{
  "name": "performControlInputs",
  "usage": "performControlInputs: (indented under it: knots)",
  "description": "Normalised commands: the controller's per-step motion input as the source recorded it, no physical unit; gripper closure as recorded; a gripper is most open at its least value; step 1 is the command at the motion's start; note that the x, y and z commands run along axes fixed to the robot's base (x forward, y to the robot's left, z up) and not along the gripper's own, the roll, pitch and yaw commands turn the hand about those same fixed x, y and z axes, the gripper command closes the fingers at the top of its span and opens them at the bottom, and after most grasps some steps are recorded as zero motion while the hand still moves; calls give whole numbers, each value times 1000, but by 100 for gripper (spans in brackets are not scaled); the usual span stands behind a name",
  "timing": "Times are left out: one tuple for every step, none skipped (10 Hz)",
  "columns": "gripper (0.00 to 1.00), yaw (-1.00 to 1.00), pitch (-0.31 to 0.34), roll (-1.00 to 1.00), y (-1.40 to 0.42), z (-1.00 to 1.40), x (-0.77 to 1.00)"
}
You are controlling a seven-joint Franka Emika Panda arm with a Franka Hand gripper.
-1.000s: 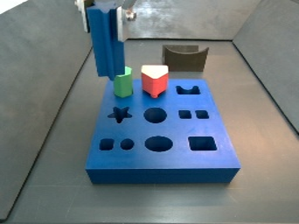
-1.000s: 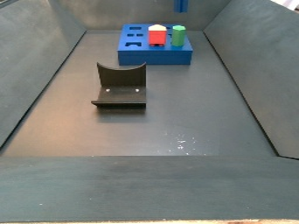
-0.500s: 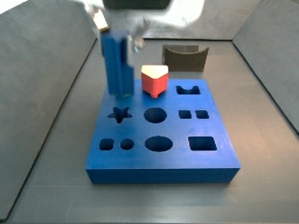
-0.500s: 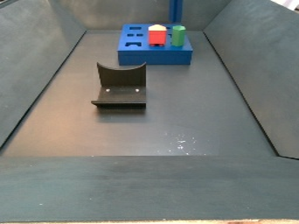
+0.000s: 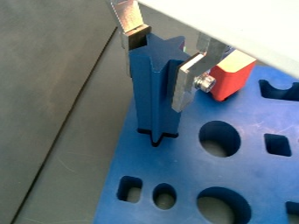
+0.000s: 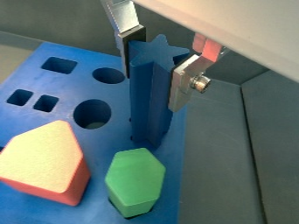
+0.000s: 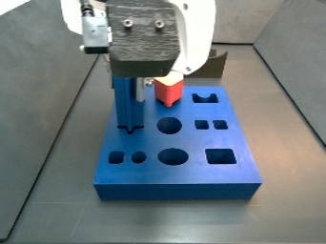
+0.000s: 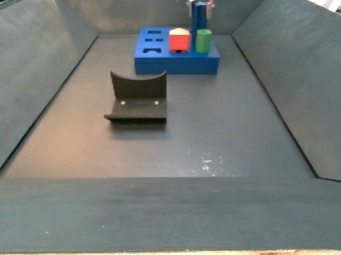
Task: Pick up the star object. Move up. Place the star object on the fixture. Regrasp the star object. Move to above the board. Insert the star object.
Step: Insert the star object.
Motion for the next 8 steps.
performControlInputs:
  knots:
    - [100,-146,-14,-173,-63,-197,-37]
    - [100,-254,-31,-191,-89,-220,11]
    - [100,-297,0,-100,-29,-300,154]
    - [100,-277,-9,-137,-14,-377,83]
    - [100,-243,-21,-161,0,-391,63]
    - [100,-163,-63,-101,0,-843,0]
    - [100,-180,-40,-11,-26,-1000,-86]
    - [100,-137,-26,0,-60,-1000,-100]
